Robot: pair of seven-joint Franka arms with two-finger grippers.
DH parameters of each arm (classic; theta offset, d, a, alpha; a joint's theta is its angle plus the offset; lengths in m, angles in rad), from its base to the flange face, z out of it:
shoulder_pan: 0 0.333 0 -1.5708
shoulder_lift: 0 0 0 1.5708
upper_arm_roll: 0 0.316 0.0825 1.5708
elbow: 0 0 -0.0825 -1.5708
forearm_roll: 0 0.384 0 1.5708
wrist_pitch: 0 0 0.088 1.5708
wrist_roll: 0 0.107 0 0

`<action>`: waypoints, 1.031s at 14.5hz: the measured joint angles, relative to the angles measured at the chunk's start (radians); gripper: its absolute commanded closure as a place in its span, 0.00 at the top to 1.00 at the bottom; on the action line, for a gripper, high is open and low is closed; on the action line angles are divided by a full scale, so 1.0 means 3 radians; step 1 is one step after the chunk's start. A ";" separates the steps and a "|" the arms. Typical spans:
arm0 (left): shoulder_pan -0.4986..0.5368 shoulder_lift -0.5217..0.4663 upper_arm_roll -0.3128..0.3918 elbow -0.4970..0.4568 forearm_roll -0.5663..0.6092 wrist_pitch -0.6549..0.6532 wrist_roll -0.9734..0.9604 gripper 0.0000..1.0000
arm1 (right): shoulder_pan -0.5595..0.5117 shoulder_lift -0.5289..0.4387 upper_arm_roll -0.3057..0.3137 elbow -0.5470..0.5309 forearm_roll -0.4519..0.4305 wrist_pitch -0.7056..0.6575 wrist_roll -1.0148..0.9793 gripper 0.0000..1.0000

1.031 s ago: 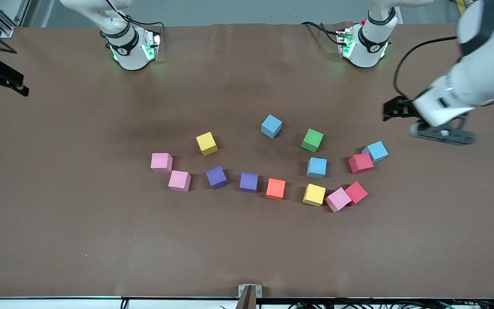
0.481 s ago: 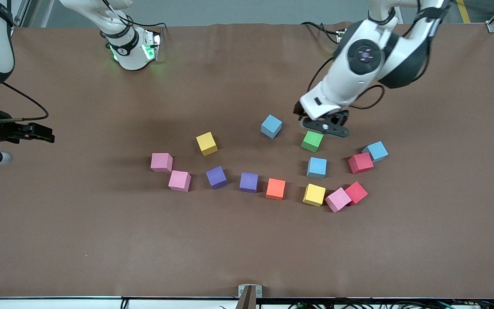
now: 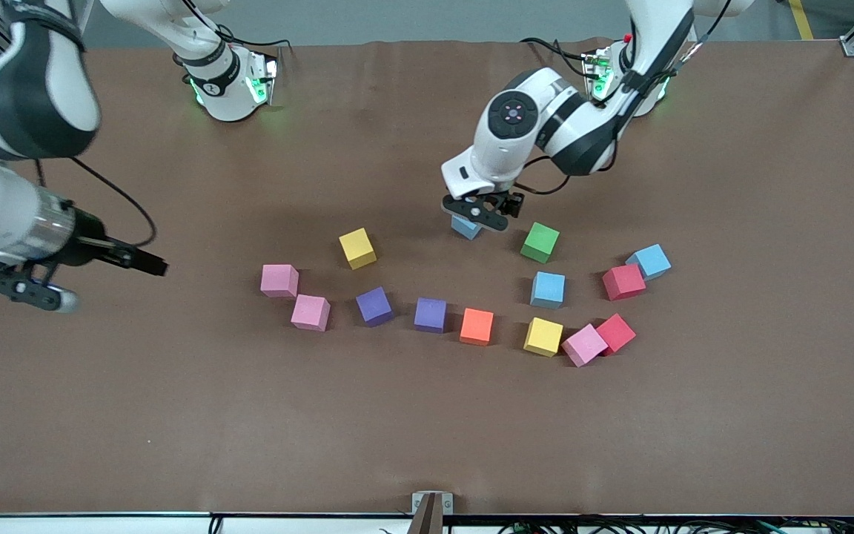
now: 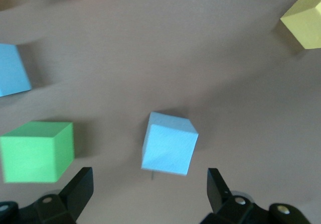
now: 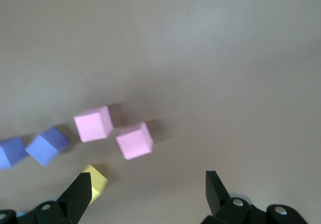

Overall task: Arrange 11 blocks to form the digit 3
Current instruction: 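Reach the left gripper to the blue cube while the right gripper reaches yellow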

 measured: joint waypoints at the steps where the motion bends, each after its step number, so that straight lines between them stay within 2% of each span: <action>1: -0.0017 0.0051 0.0000 -0.0059 0.0096 0.0169 -0.0096 1.00 | 0.0109 0.0023 0.0002 -0.0063 0.0000 0.0102 0.0240 1.00; 5: -0.0094 0.0225 0.0001 -0.0210 0.0286 0.0566 -0.0153 0.99 | 0.0361 0.0048 0.0002 -0.0463 -0.0001 0.0409 0.1047 1.00; 8: -0.0112 0.0322 0.0002 -0.0224 0.0441 0.0629 -0.0185 0.98 | 0.0496 0.0043 0.0001 -0.0832 0.0000 0.0730 0.1663 1.00; 12: -0.0114 0.0413 0.0003 -0.0239 0.0675 0.0657 -0.0186 0.98 | 0.0943 0.0028 0.0009 -0.1408 0.0000 0.1424 0.2477 1.00; 15: -0.0122 0.0497 0.0003 -0.0252 0.0725 0.0748 -0.0186 0.97 | 0.1194 0.0028 0.0011 -0.1692 0.0000 0.1739 0.2764 1.00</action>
